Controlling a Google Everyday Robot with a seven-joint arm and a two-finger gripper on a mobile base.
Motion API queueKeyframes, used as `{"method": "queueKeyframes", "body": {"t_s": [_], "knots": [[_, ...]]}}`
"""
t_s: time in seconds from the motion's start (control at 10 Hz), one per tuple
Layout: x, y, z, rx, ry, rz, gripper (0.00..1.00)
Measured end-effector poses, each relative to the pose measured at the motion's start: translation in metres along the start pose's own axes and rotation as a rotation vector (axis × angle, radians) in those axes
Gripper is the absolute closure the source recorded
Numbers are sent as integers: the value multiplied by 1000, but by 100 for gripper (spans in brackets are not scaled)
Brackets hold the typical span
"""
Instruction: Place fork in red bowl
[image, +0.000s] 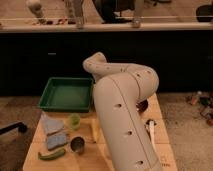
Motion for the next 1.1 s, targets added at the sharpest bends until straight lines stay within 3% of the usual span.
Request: {"method": "queueKeyframes", "body": {"t_s": [0.3, 0.8, 0.9, 1.1], "knots": [[5, -3, 5, 3, -5, -4, 79], [5, -2, 5, 2, -6, -3, 30], [5, -2, 5, 2, -6, -3, 22], [5, -2, 5, 2, -6, -3, 20]]}}
